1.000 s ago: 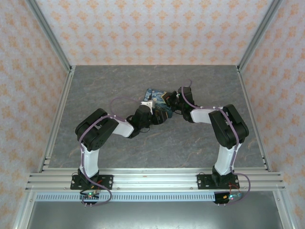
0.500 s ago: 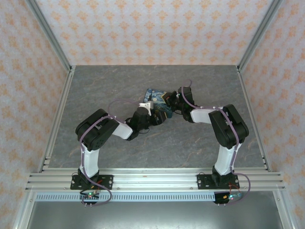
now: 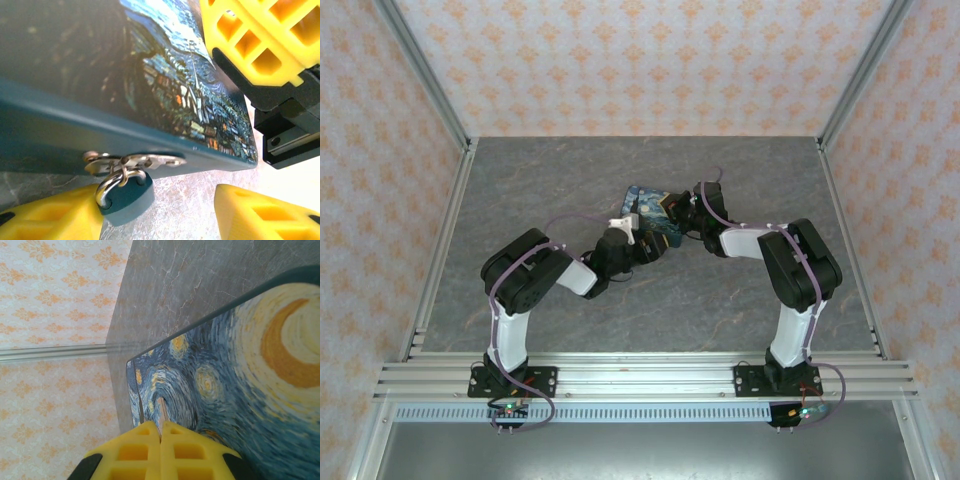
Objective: Unlock the padlock with the key
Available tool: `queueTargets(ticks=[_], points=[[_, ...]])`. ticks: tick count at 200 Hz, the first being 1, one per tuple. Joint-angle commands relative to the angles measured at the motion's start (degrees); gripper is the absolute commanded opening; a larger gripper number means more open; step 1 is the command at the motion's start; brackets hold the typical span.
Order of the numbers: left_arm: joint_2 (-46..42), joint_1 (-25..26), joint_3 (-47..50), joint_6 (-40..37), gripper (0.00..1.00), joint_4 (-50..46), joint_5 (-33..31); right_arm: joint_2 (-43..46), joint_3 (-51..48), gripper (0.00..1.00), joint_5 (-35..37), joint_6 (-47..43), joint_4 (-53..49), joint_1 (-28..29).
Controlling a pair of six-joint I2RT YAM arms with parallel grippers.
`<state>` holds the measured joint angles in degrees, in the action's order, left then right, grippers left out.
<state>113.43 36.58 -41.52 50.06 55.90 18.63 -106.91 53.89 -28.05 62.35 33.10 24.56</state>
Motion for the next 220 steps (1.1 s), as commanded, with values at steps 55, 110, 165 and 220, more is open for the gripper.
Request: queueTargets(ticks=[55, 110, 165, 220], points=[[-1.3, -0.3, 1.5, 1.5, 0.59, 5.3, -1.6, -2.5, -1.5, 0.00, -0.9, -0.2, -1.3, 0.3], [2.8, -0.2, -0.2, 3.8, 0.57, 3.2, -5.7, -2.5, -1.5, 0.00, -0.8, -0.1, -1.1, 0.3], [4.0, 0.2, -0.9, 3.1, 0.49, 0.0, -8.3, -2.9, -1.4, 0.00, -0.9, 0.1, -1.0, 0.2], [4.7, 0.5, -1.0, 2.7, 0.37, -2.7, -9.9, -3.0, -1.5, 0.00, -0.9, 0.2, -0.7, 0.3]])
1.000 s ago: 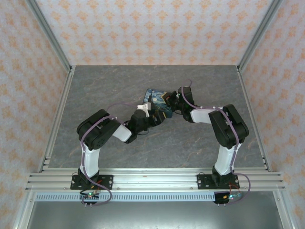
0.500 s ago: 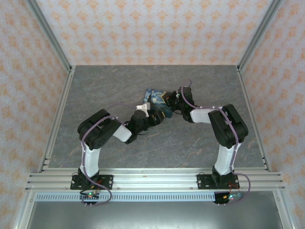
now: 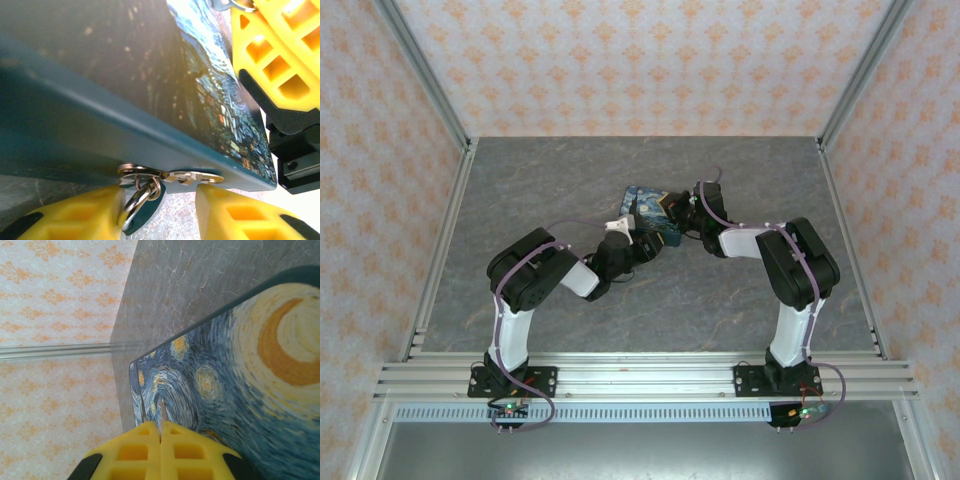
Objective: Unlock the padlock with the key
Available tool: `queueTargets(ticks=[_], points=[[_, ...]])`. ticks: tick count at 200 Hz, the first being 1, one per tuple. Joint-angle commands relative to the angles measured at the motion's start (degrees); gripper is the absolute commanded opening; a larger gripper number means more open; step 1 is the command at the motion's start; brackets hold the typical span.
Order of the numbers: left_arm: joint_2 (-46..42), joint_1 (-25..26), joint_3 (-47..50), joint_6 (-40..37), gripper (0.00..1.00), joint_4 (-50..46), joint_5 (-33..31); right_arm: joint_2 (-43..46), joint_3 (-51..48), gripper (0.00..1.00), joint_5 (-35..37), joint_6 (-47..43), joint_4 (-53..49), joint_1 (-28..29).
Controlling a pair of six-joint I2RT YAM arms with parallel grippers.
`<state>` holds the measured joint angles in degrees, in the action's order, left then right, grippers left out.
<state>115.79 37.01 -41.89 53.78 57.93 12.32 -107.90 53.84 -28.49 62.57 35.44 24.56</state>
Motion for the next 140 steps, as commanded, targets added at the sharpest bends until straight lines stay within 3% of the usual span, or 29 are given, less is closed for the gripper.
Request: queueTargets(ticks=[1, 101, 140], points=[[2.2, 0.1, -0.6, -1.0, 0.36, -4.8, -3.5, -2.0, -1.4, 0.00, -0.4, 0.0, -3.0, 0.3], [2.6, 0.5, -2.4, -3.0, 0.25, -10.7, -5.2, -2.4, -1.6, 0.00, -0.6, 0.4, -2.2, 0.3], [3.0, 0.5, -3.5, -3.5, 0.16, -12.7, -5.3, -2.5, -1.9, 0.00, -0.7, 0.5, -1.7, 0.2]])
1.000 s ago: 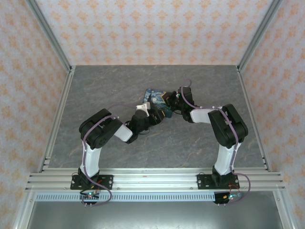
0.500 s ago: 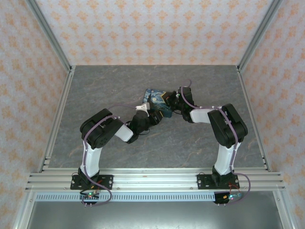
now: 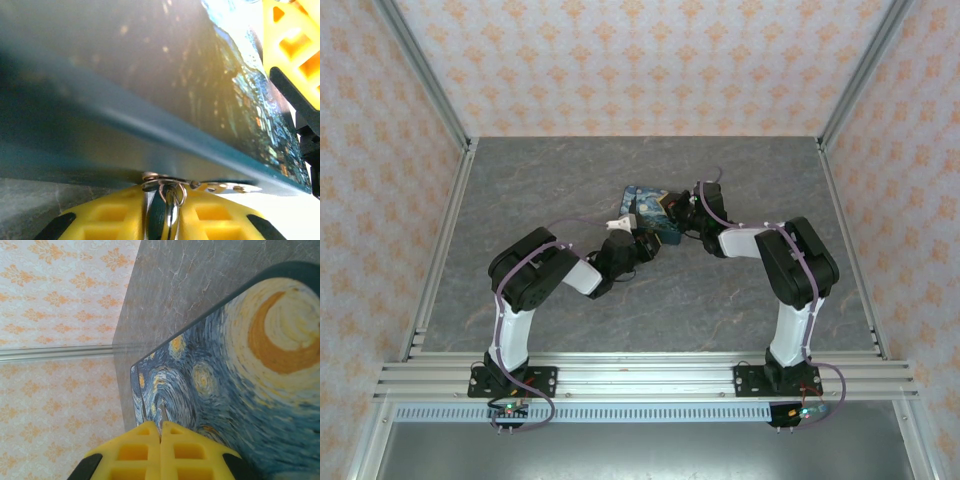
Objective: Unlock the padlock with the key
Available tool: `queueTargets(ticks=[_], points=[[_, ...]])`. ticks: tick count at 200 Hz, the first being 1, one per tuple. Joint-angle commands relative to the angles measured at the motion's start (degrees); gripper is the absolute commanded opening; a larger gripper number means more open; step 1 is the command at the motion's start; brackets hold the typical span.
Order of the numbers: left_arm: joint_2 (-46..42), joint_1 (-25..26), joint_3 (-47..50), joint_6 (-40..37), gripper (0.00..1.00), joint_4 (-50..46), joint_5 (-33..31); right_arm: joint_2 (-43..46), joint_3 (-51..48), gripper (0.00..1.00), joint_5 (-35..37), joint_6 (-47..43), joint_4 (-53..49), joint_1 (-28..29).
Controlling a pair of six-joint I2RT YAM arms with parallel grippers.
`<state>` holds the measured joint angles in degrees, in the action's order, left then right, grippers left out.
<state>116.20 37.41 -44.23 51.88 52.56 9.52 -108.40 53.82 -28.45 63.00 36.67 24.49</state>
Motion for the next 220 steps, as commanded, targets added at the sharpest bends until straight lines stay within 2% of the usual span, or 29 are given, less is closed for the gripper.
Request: queueTargets(ticks=[1, 18, 47, 81, 122, 172, 220], points=[[2.5, 0.1, -1.1, -1.6, 0.16, -7.4, -2.5, -2.0, -1.9, 0.00, -0.7, 0.1, -3.0, 0.3], [2.6, 0.1, -1.5, -1.6, 0.13, -8.3, -2.6, -2.0, -1.9, 0.00, -0.7, 0.2, -2.8, 0.4], [2.2, 0.1, -1.7, -1.7, 0.00, -9.6, -2.1, -1.9, -1.6, 0.00, -1.0, 0.5, -2.5, 0.2], [-0.3, -0.1, -1.2, -0.7, 0.00, -12.4, 0.7, 0.1, -0.4, 0.00, -1.8, 0.7, -2.6, -1.5], [-3.8, -1.1, -2.5, 1.7, 0.00, -18.1, 9.3, 7.0, -1.2, 0.00, -2.7, 0.2, -4.2, -4.5], [-6.4, -1.9, -4.3, 4.0, 0.00, -22.9, 16.8, 18.8, -11.7, 0.00, -4.5, -0.5, -4.2, -4.7], [-9.7, -2.9, -3.9, 7.8, 0.00, -22.7, 19.1, 28.3, -23.6, 0.00, -4.2, 0.0, -2.9, -4.0]])
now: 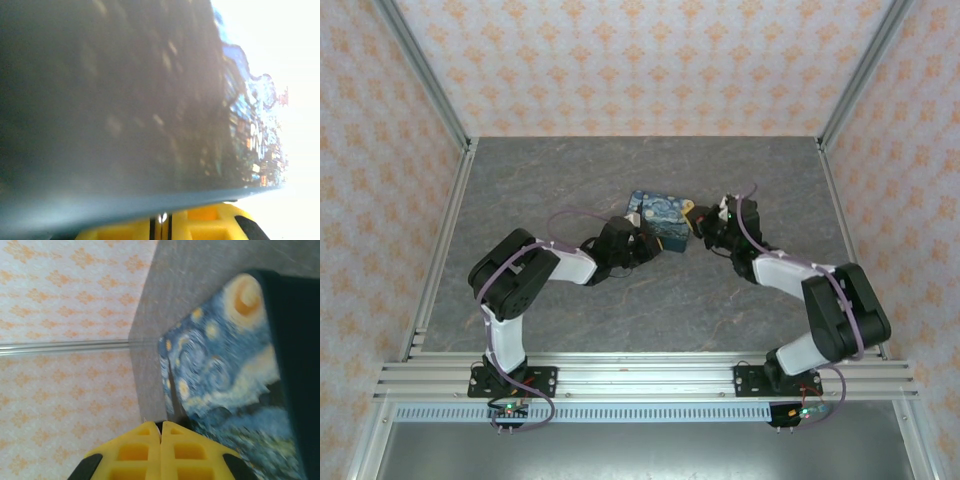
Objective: Unlock the padlock with the key
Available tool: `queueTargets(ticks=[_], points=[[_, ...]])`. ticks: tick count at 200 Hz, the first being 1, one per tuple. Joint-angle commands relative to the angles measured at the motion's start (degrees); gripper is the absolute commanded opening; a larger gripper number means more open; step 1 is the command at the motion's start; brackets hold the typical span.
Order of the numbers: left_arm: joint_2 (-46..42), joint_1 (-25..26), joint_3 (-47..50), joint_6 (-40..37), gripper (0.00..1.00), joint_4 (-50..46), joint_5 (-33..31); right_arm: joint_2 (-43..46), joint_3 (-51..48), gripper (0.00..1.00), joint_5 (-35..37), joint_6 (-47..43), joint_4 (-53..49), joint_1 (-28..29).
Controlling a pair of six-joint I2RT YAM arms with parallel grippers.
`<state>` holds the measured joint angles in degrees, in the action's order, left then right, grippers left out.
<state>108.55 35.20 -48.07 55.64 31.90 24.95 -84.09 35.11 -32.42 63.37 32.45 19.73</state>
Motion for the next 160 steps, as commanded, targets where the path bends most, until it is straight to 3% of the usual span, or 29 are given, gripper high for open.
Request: queueTargets(ticks=[1, 95, 160], points=[[-2.0, -0.7, -0.1, 4.2, 0.00, -1.9, 3.7, 4.2, -5.1, 0.00, -0.3, -0.3, 1.3, 0.8], [-2.0, -1.9, 2.0, 12.7, 0.00, 6.0, 2.7, 14.9, -20.6, 0.00, 3.6, 2.7, 4.0, 5.8], [-2.8, -2.0, 3.7, 18.0, 0.00, 11.2, 1.2, 10.9, -21.4, 0.00, 5.5, 2.9, 9.1, 8.2]])
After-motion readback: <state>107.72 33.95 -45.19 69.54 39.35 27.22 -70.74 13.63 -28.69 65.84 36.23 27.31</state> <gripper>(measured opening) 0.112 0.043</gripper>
